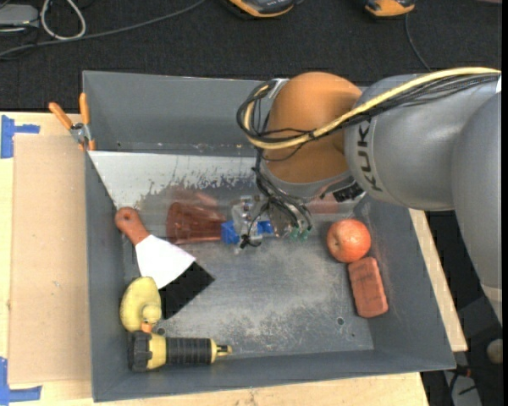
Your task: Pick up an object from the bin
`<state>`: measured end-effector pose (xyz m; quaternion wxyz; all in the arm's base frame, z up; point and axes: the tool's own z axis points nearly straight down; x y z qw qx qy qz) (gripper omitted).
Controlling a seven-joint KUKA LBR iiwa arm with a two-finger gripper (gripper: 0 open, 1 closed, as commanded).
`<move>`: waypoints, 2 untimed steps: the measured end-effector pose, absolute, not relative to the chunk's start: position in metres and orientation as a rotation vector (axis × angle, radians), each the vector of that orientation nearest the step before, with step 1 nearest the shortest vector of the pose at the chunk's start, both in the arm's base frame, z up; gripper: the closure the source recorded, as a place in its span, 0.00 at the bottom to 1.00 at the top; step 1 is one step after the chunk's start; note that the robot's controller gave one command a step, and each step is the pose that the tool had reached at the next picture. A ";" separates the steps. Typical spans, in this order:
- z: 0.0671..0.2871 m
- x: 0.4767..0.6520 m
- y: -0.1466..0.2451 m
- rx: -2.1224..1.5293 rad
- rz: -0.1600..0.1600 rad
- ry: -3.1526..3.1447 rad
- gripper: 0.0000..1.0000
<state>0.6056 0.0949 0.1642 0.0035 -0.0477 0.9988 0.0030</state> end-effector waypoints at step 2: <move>0.202 0.614 0.063 0.118 0.011 3.127 1.00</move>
Offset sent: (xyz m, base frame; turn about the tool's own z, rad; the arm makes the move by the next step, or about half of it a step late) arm 0.0139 -0.0438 0.0539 0.1559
